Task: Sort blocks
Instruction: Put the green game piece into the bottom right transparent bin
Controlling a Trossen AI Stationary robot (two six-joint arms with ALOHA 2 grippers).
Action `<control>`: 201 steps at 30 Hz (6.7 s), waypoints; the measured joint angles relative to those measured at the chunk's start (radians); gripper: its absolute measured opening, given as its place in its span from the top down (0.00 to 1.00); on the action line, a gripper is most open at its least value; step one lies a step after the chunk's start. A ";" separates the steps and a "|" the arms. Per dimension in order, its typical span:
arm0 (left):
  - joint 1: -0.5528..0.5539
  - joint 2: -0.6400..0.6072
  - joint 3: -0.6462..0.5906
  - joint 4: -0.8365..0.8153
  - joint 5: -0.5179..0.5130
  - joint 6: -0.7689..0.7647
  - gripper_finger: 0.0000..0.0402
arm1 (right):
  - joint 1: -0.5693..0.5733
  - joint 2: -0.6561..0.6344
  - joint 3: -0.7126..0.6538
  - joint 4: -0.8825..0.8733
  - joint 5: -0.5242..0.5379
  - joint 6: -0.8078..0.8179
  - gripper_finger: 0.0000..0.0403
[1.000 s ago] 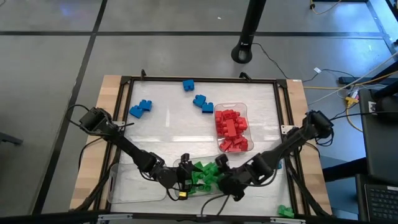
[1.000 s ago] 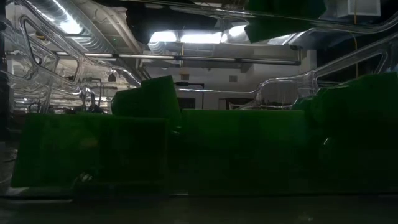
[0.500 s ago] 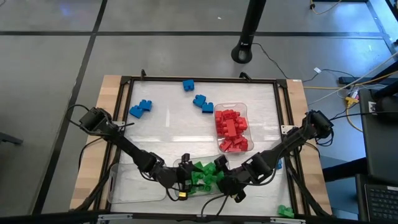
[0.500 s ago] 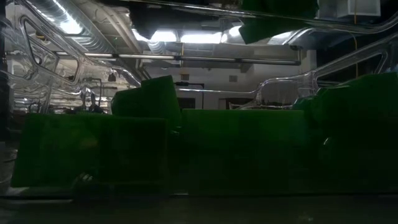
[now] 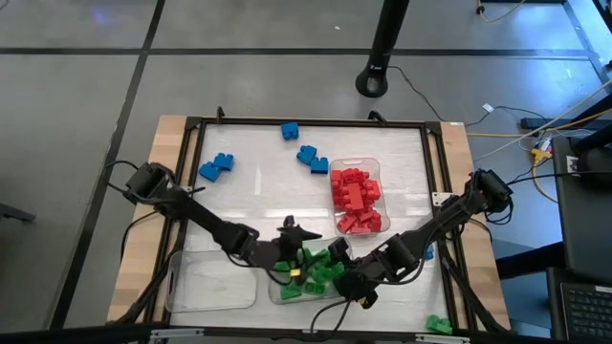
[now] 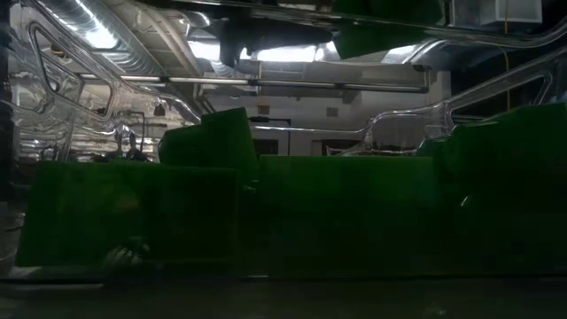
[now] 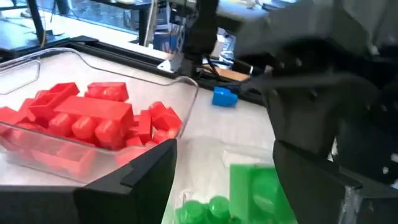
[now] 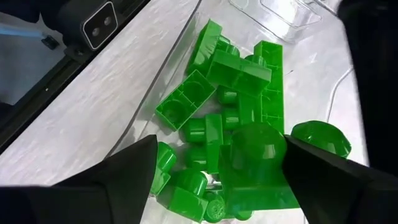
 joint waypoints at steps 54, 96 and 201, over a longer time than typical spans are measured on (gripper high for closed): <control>-0.090 0.000 0.003 -0.153 -0.022 0.049 0.36 | 0.302 -0.062 0.085 -0.584 -0.257 0.762 0.18; -0.090 0.000 0.003 -0.154 -0.024 0.092 0.36 | 0.517 -0.055 -0.357 -0.106 -0.569 1.470 0.18; -0.093 -0.001 0.003 -0.156 -0.023 0.108 0.36 | 0.371 -0.041 -0.288 -0.293 -0.594 0.883 0.96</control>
